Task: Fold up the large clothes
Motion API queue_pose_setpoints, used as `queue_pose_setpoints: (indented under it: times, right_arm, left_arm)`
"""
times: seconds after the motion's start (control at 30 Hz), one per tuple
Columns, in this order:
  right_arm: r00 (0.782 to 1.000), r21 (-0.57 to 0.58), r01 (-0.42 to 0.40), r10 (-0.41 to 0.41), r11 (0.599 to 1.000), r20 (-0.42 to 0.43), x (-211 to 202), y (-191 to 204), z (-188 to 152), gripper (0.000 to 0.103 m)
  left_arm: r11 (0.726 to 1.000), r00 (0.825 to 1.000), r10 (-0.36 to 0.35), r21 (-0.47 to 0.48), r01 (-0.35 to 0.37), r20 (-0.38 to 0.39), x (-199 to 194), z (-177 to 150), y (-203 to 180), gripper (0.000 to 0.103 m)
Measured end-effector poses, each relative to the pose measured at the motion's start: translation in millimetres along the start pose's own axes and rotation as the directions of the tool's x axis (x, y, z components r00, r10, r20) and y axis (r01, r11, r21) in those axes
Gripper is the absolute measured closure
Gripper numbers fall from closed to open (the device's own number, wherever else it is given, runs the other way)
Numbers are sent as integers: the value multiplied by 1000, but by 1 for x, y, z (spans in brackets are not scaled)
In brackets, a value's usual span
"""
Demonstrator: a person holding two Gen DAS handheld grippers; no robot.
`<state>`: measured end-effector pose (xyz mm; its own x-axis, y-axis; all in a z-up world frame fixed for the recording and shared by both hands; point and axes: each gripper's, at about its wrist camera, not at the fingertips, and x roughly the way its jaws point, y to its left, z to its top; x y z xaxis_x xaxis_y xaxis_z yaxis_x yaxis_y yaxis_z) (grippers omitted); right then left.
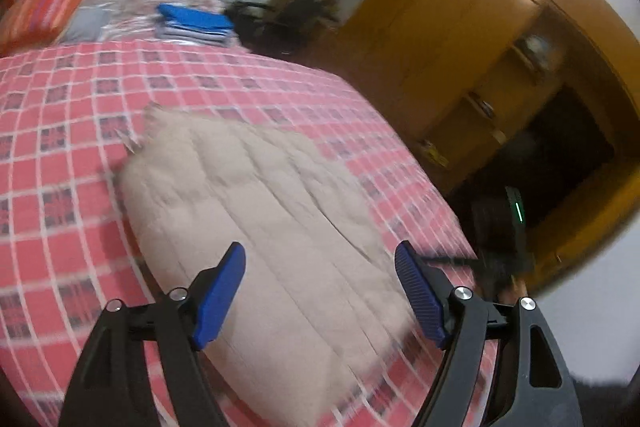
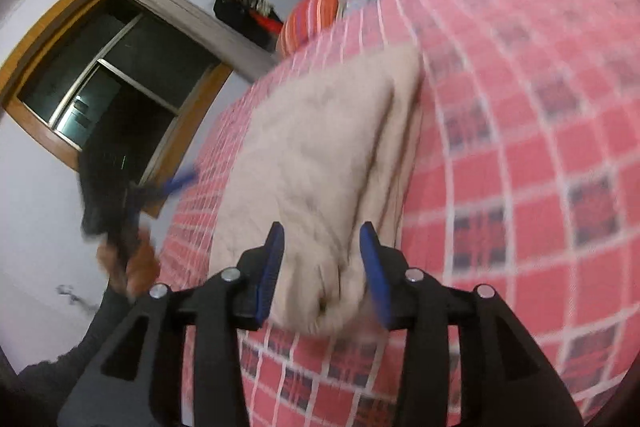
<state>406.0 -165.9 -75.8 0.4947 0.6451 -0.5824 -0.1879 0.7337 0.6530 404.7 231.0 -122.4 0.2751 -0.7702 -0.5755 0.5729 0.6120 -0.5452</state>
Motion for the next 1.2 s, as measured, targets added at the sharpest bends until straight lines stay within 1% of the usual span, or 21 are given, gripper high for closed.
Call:
queue_pose_setpoints:
  times: [0.1, 0.2, 0.23, 0.27, 0.3, 0.33, 0.4, 0.47, 0.53, 0.6, 0.63, 0.7, 0.73, 0.77, 0.8, 0.87, 0.9, 1.0, 1.1, 1.13, 1.2]
  right_arm:
    - [1000, -39, 2, -2, 999, 0, 19, 19, 23, 63]
    - [998, -53, 56, -58, 997, -30, 58, 18, 43, 66]
    - [994, -46, 83, -86, 995, -63, 72, 9, 46, 79]
    - [990, -26, 104, -106, 994, -95, 81, -5, 44, 88]
    - [983, -21, 140, -142, 990, -115, 91, -16, 42, 103]
    - [977, -36, 168, -171, 985, -131, 101, -23, 42, 103]
    - [977, -6, 154, -153, 988, -145, 105, -34, 40, 103]
    - [977, -7, 160, -159, 987, -145, 99, -30, 44, 103]
    - [985, -14, 130, -131, 991, -109, 84, -17, 53, 97]
    - [989, -20, 131, -132, 991, -66, 73, -7, 63, 97]
    - [990, -11, 133, -134, 991, -51, 73, -6, 70, 97]
    - [987, 8, 148, -148, 989, -63, 80, -8, 77, 97]
    - [979, 23, 185, -183, 982, -87, 92, -16, 78, 103]
    - [972, 33, 213, -208, 977, -109, 103, -25, 79, 103]
    - [964, 38, 237, -230, 971, -136, 113, -32, 75, 103]
    - [963, 29, 246, -241, 969, -120, 106, -31, 67, 103]
    - [971, 30, 220, -216, 975, -99, 92, -22, 62, 97]
    - [992, -20, 113, -114, 993, -59, 51, 12, 41, 96]
    - [995, -108, 51, -60, 993, -84, 22, 44, 1, 96]
    - [991, -117, 53, -67, 992, -115, 23, 45, -12, 96]
    - [977, -133, 128, -148, 983, -154, 32, 34, -27, 99]
  left_arm:
    - [999, 998, -39, 14, 40, -40, 5, -27, -8, 26]
    - [1000, 995, -13, 4, 14, -99, 28, -50, -4, 26]
    - [1000, 995, -5, -3, 5, -102, 33, -53, -2, 26]
    - [1000, 995, 5, -6, -6, -102, 37, -55, 1, 26]
    - [1000, 995, 5, -12, -6, -98, 41, -56, 4, 26]
    - [1000, 996, -9, -20, 7, -91, 43, -57, 6, 25]
    - [1000, 996, -2, -18, 1, -94, 46, -59, 6, 25]
    - [1000, 995, 8, -28, -11, -99, 41, -54, 2, 25]
    - [998, 997, -39, -42, 36, -64, 24, -50, -6, 25]
    - [995, 995, -93, -45, 92, -33, 11, -47, -13, 25]
    - [993, 993, -113, -46, 111, -39, 12, -49, -16, 25]
    - [991, 989, -126, -45, 123, -76, 22, -55, -19, 25]
    - [993, 990, -108, -46, 104, -96, 29, -57, -17, 25]
    - [996, 990, -78, -52, 72, -120, 40, -59, -11, 25]
    - [994, 988, -84, -73, 76, -127, 48, -60, -4, 26]
    - [992, 988, -89, -96, 77, -126, 51, -62, 0, 26]
    - [993, 989, -89, -88, 78, -120, 49, -61, -2, 25]
    - [991, 988, -108, -89, 99, -111, 43, -63, -3, 23]
    - [985, 986, -137, -120, 125, -98, 42, -64, 8, 23]
    - [983, 985, -144, -131, 131, -91, 43, -65, 8, 23]
    - [979, 985, -152, -149, 138, -86, 40, -66, 13, 23]
